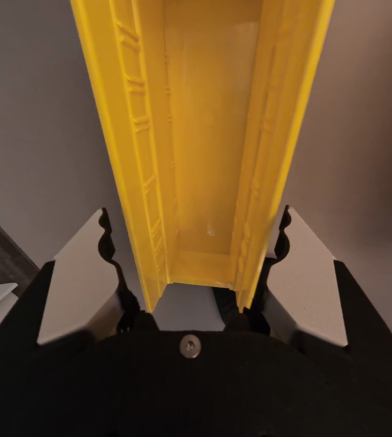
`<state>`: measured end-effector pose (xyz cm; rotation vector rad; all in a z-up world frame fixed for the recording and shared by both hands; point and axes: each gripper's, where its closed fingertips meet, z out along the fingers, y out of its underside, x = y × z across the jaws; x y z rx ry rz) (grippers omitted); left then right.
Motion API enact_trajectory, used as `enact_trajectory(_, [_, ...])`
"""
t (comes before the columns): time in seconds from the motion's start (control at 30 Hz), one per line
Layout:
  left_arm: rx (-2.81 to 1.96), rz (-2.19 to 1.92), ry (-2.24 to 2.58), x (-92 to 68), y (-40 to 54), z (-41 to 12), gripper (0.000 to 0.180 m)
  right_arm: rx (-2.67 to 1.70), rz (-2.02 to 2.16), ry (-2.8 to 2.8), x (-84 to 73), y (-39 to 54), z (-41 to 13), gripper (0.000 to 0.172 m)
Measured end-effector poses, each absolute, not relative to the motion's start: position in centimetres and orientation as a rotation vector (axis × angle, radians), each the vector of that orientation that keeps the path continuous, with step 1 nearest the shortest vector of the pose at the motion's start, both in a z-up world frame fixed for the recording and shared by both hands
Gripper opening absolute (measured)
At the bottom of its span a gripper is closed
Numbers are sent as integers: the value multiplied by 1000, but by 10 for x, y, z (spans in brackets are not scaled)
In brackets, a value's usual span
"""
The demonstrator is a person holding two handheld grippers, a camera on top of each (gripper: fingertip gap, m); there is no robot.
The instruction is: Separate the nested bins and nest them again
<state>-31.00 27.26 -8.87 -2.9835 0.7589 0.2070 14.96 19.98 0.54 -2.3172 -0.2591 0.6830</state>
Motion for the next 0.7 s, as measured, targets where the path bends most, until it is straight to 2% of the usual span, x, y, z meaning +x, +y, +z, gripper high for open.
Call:
enact_trajectory(0.4, [-2981,20,822,-304,274,-108,138,-2318,693,-243,153,201,4,97])
enact_trajectory(0.6, [-2994,69,829,-305,271,-104,118,-2328,686,-254,151,201,2,97])
enact_trajectory(0.7, [-3014,96,795,-307,269,-103,115,-2329,685,-257,150,201,2,97])
